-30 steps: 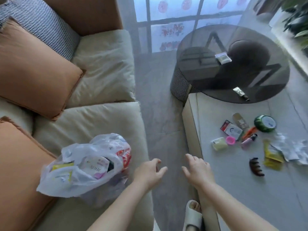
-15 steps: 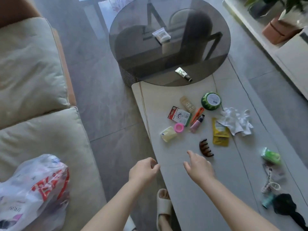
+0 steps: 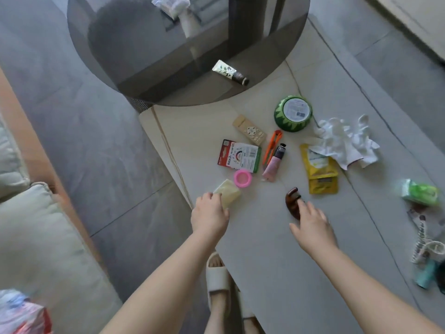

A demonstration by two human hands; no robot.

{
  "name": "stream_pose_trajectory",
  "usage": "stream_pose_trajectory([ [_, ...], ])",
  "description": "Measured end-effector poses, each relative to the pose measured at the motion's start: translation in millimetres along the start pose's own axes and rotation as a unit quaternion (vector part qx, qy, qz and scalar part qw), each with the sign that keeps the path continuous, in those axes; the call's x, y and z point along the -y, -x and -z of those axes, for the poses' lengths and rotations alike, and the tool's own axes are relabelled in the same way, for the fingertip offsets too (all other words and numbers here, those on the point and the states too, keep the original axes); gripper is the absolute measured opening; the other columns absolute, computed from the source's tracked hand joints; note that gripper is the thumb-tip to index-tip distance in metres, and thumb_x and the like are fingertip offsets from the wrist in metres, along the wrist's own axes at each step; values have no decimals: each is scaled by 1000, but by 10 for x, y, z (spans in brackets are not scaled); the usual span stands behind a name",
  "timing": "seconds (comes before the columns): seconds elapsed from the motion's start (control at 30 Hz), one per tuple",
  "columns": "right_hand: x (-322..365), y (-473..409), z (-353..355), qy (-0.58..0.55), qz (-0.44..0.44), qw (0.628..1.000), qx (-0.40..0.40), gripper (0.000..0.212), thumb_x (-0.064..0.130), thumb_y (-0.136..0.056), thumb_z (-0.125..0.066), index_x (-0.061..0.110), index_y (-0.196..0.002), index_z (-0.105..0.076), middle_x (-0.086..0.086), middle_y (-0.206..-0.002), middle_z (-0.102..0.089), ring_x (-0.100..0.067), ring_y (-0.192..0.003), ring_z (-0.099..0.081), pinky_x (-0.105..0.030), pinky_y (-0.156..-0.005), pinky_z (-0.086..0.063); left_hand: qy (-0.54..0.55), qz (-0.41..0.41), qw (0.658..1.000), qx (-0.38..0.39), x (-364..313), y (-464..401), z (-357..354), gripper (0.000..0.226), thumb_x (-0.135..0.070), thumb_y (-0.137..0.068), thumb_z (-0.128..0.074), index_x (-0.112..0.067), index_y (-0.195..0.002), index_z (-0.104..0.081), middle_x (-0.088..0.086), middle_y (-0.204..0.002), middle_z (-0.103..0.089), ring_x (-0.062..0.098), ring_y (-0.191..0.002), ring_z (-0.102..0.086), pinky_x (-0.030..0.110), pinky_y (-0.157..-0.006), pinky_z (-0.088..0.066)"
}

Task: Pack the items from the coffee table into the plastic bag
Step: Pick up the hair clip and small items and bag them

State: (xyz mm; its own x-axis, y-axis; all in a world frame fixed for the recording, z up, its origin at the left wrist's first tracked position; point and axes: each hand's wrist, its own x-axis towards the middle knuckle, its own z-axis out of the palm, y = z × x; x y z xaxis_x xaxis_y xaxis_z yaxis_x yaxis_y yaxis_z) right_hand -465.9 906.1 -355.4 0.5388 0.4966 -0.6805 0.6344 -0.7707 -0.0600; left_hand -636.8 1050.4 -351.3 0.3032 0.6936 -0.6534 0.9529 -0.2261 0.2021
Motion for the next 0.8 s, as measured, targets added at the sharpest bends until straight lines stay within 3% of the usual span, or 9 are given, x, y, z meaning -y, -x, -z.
stream_pose_trajectory([
  [0.1, 32, -258, -56, -8, -25, 1000, -13, 74, 34, -91, -55, 20, -150, -13, -7, -156, -17, -27, -143, -17, -40, -110, -30, -17, 0, 999, -32, -98, -301, -95, 45, -30, -93, -52, -17, -135, -41, 5, -137, -43, 26, -125, -40, 37, -98, -39],
  [0.3, 142, -528, -197, -6, -66, 997, -33, 76, 32, -85, -64, 26, -146, -18, -7, -141, -32, -28, -130, -32, -40, -97, -40, -20, 60, 997, -39, -203, -650, -287, 50, -21, -88, -56, -15, -134, -37, 8, -131, -45, 27, -124, -42, 36, -97, -37],
  [0.47, 182, -551, -199, 0, -35, 998, -46, 76, 23, -84, -63, 17, -146, -20, -10, -134, -37, -30, -124, -37, -37, -97, -41, 26, 49, 998, 12, -165, -694, -307, 32, -14, -77, -57, -18, -109, -58, 8, -111, -62, 31, -108, -56, 37, -91, -47],
  [0.53, 226, -525, -136, -39, -39, 998, -38, 63, 23, -83, -59, 10, -138, -31, -13, -131, -44, -31, -123, -41, -38, -94, -42, 32, 12, 999, 38, -130, -627, -281, 32, -12, -72, -50, -22, -98, -66, 11, -103, -64, 32, -104, -57, 38, -87, -50],
  [0.63, 268, -483, -20, -96, -54, 994, -24, 33, 16, -88, -48, 12, -120, -44, -10, -123, -55, -31, -114, -52, -37, -83, -46, 93, -13, 994, 47, -174, -513, -205, 27, -14, -90, -48, -10, -113, -61, 11, -123, -49, 27, -120, -40, 33, -99, -38],
  [0.8, 282, -426, 54, -219, -36, 973, -60, 30, 11, -89, -47, 21, -117, -54, -5, -115, -61, -30, -103, -57, -38, -80, -49, 153, -48, 987, -9, -473, -658, 1, 21, -21, -91, -53, -7, -105, -61, 9, -128, -46, 26, -120, -39, 33, -99, -37],
])
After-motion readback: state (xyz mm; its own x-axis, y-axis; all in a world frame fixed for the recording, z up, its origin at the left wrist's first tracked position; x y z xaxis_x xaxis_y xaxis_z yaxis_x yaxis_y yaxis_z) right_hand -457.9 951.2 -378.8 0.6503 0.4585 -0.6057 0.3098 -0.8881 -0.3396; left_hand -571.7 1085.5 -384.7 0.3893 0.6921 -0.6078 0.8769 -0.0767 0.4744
